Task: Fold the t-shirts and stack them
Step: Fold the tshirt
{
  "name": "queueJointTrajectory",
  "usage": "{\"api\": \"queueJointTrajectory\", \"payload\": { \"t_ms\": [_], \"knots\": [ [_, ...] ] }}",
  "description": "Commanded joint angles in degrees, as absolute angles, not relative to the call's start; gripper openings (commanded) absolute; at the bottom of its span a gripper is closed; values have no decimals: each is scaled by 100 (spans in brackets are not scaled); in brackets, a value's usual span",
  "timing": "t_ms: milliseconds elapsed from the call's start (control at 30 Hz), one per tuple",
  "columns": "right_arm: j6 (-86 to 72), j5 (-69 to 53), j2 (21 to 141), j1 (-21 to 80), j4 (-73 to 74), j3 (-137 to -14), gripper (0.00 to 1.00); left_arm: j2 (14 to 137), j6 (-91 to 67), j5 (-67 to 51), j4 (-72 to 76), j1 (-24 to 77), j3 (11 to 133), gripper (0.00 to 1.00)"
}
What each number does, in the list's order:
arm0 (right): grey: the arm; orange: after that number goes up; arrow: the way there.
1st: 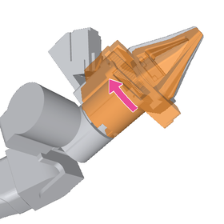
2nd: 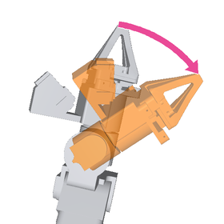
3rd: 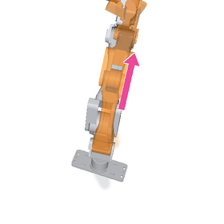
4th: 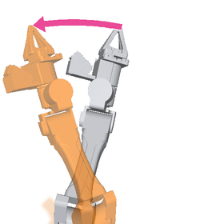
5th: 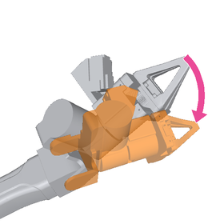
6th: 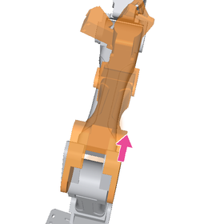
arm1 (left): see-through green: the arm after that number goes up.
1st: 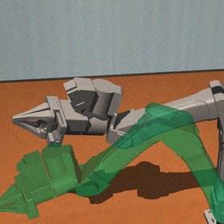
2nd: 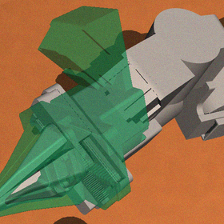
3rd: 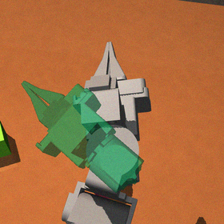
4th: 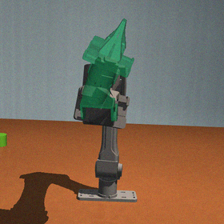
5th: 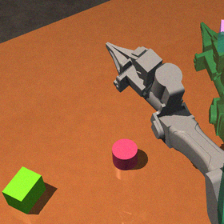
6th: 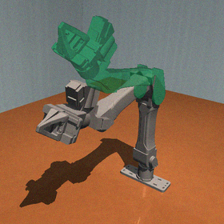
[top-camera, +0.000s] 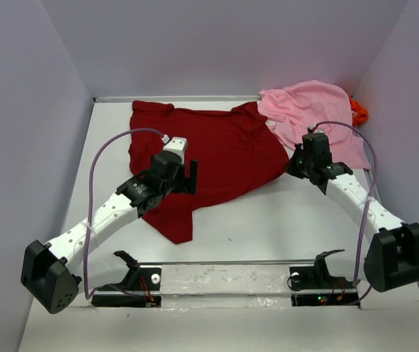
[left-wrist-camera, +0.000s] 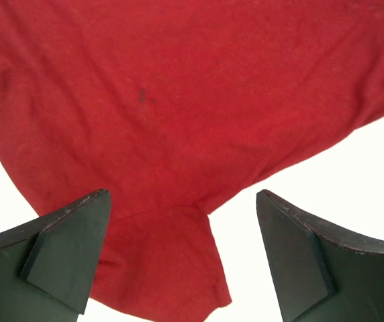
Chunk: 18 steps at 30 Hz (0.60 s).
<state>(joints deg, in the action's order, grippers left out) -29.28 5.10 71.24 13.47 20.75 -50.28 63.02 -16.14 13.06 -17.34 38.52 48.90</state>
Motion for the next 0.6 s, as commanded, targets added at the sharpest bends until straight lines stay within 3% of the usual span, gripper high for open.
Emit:
{"api": "queueJointTrajectory", "payload": {
  "t_ms": [0, 300, 567],
  "knots": [
    [-2848, 256, 7347, 1362, 2101, -5387, 0, 6118, -1757, 1037, -2091, 3850, 5326, 99],
    [-2865, 167, 7699, 1362, 1881, -5704, 0, 5591, -2766, 35, -2952, 4033, 5292, 99],
    [-2883, -167, 7691, 1362, 1696, -5660, 0, 4422, -4287, 1254, -3680, 4763, 4526, 99]
  ]
}}
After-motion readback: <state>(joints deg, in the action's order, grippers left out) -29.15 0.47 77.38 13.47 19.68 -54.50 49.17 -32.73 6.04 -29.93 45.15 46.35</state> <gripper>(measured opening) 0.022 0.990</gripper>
